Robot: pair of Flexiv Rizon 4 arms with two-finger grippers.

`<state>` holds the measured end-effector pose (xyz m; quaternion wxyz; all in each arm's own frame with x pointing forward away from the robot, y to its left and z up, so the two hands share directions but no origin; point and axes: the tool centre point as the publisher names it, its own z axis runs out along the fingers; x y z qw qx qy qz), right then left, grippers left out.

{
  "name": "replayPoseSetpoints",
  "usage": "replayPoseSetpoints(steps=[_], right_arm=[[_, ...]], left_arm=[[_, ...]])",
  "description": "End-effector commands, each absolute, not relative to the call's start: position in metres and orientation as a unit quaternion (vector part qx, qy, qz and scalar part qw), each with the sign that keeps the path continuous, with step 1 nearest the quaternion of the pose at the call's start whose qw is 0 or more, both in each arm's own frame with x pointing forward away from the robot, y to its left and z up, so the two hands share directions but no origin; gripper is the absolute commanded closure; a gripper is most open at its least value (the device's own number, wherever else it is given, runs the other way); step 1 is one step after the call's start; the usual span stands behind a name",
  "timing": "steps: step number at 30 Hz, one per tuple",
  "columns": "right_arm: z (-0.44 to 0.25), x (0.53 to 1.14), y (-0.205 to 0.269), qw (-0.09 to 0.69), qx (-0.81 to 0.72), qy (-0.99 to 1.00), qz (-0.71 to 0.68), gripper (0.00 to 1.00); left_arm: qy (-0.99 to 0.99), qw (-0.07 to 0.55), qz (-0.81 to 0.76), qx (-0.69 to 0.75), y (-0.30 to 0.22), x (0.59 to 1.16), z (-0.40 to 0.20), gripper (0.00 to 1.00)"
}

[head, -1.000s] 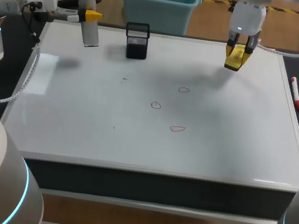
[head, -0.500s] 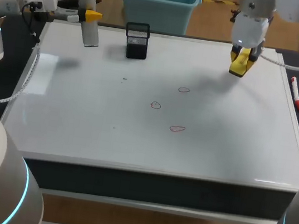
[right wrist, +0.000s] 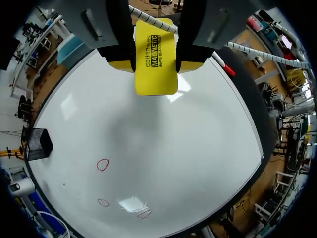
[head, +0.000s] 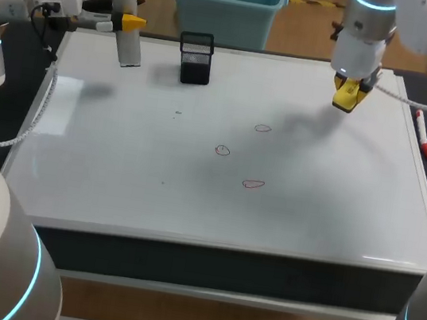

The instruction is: Pick up the inspection probe, press it on each red-marked spot on the whiteboard one by one, put down the probe, pick up the eraser, and wipe off all the red marks.

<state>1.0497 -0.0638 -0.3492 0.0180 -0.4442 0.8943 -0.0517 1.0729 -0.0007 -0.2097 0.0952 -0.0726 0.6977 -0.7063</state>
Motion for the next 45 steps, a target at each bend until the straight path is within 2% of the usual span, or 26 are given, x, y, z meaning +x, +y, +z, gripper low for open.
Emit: replayPoseSetpoints(steps=[1, 25, 34, 45], right_arm=[[-0.348, 1.048, -0.064, 0.022, -0.445, 0.893, -0.061, 1.0], [-0.348, 1.048, -0.064, 0.022, -0.445, 0.893, -0.061, 1.0], [-0.348, 1.048, -0.064, 0.022, -0.445, 0.893, -0.061, 1.0], [-0.348, 1.048, -0.064, 0.022, -0.445, 0.893, -0.061, 1.0]], left_arm=[[0.698, 0.096, -0.706, -0.073, -0.001, 1.072, -0.209, 1.0], [0.698, 0.096, -0.706, -0.073, -0.001, 1.072, -0.209, 1.0], [0.705, 0.059, -0.706, -0.028, -0.056, 1.055, -0.198, 1.0], [0.679, 0.004, -0.732, 0.051, -0.127, 1.0, -0.194, 1.0]])
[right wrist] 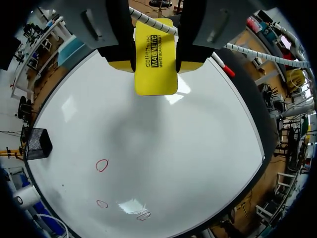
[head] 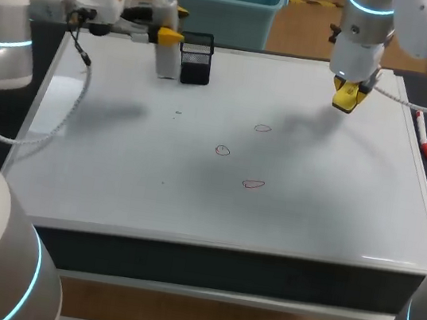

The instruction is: Pick up the inspection probe, press it on each red-marked spot on the whiteboard one by one, put down the probe, pick up the eraser, and wipe off all the red marks.

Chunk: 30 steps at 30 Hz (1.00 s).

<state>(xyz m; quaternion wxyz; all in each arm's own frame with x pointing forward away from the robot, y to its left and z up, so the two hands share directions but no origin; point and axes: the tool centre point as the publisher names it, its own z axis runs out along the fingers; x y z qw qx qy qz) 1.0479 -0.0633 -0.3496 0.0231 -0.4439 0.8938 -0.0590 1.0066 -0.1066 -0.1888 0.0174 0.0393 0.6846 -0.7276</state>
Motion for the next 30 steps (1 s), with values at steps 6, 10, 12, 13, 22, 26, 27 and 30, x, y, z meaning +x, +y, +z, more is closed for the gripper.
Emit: replayPoseSetpoints(steps=[6, 10, 12, 13, 22, 26, 27, 30], right_arm=[[-0.348, 1.048, -0.064, 0.022, -0.445, 0.893, -0.061, 1.0], [-0.348, 1.048, -0.064, 0.022, -0.445, 0.893, -0.061, 1.0], [-0.348, 1.048, -0.064, 0.022, -0.445, 0.893, -0.061, 1.0], [-0.348, 1.048, -0.064, 0.022, -0.445, 0.893, -0.061, 1.0], [-0.348, 1.048, -0.064, 0.022, -0.445, 0.893, -0.061, 1.0], [-0.348, 1.048, -0.064, 0.022, -0.445, 0.893, -0.061, 1.0], [-0.348, 1.048, -0.064, 0.022, -0.445, 0.893, -0.061, 1.0], [-0.348, 1.048, -0.064, 0.022, -0.445, 0.893, -0.061, 1.0]], left_arm=[[0.675, -0.031, -0.733, 0.079, -0.155, 0.974, -0.201, 1.0], [0.672, -0.043, -0.734, 0.087, -0.165, 0.962, -0.206, 1.0], [0.67, -0.051, -0.735, 0.092, -0.169, 0.955, -0.208, 1.0], [0.669, -0.056, -0.735, 0.095, -0.171, 0.951, -0.21, 1.0], [0.667, -0.099, -0.729, 0.115, -0.189, 0.929, -0.227, 1.0], [0.655, -0.118, -0.737, 0.122, -0.196, 0.919, -0.233, 1.0], [0.655, -0.121, -0.735, 0.124, -0.199, 0.917, -0.235, 1.0], [0.65, -0.136, -0.737, 0.125, -0.205, 0.912, -0.241, 1.0]])
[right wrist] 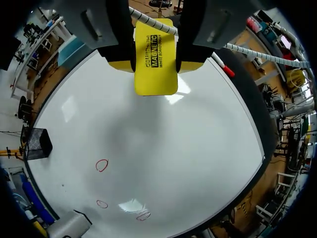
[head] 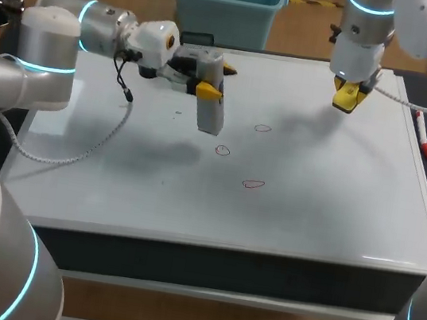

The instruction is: Pick up the inspection probe, press it on each red-marked spot on the whiteboard one by one, put down the probe, pick up the eraser, and wipe off all the red marks.

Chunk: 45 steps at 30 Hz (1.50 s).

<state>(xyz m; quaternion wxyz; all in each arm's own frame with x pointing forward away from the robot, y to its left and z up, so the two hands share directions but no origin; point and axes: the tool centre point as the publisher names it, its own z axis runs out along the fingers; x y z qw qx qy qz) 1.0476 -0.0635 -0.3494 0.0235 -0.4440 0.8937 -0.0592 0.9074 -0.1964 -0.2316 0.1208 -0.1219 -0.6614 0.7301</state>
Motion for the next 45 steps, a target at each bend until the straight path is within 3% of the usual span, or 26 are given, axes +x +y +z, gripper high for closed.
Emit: replayPoseSetpoints(steps=[1, 45], right_arm=[[-0.348, 1.048, -0.064, 0.022, -0.445, 0.893, -0.061, 1.0], [-0.348, 1.048, -0.064, 0.022, -0.445, 0.893, -0.061, 1.0]], left_arm=[[-0.651, 0.138, 0.735, -0.126, -0.208, 0.91, -0.243, 1.0], [-0.663, 0.175, 0.72, -0.111, -0.233, 0.912, -0.284, 1.0]])
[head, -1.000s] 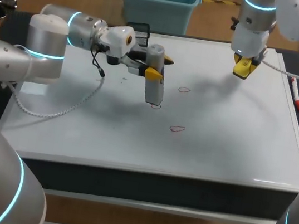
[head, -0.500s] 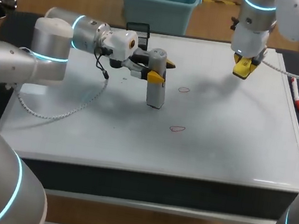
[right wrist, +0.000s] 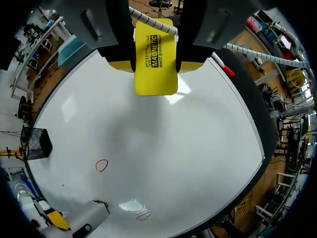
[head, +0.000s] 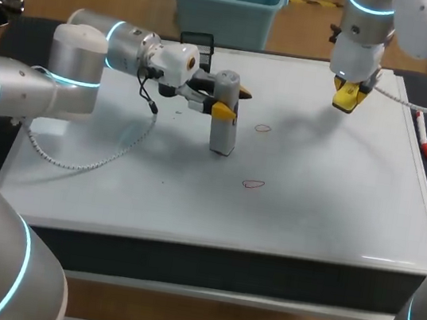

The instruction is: Pick up the inspection probe, press it on each red-marked spot on the whiteboard one by one, put down the probe, pick up the eraser, and wipe off all the red marks.

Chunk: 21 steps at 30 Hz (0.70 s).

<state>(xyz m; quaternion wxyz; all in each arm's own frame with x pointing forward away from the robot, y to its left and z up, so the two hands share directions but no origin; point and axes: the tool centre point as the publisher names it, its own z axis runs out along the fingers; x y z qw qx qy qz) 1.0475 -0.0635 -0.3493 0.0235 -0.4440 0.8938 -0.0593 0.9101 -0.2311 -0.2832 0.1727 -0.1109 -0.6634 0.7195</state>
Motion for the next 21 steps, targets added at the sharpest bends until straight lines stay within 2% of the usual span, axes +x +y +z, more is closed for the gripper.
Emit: replayPoseSetpoints(steps=[1, 21], right_arm=[[-0.3478, 1.0477, -0.0639, 0.022, -0.445, 0.893, -0.061, 1.0], [-0.3478, 1.0477, -0.0639, 0.022, -0.445, 0.893, -0.061, 1.0]], left_arm=[[-0.662, 0.175, 0.721, -0.111, -0.2331, 0.9123, -0.2837, 1.0], [-0.667, 0.18, 0.715, -0.111, -0.234, 0.9109, -0.288, 1.0]])
